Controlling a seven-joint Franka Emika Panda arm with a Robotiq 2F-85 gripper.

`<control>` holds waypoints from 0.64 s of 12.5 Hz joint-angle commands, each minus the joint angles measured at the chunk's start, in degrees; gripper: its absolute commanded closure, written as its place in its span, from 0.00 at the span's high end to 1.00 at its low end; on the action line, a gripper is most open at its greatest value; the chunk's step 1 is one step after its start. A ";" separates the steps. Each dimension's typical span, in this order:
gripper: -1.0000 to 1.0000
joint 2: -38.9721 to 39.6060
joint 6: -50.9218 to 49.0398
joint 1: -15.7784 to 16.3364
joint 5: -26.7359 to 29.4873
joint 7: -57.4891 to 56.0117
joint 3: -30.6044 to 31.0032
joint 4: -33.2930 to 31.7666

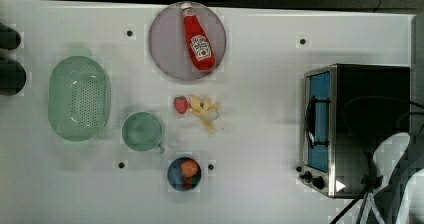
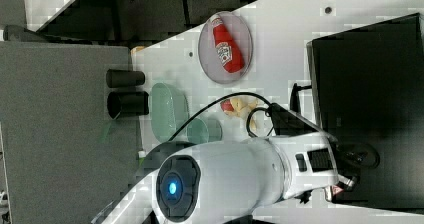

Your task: Pick banana from table and place on oven.

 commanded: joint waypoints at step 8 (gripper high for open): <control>1.00 -3.02 0.04 2.73 0.40 -5.95 2.46 5.05</control>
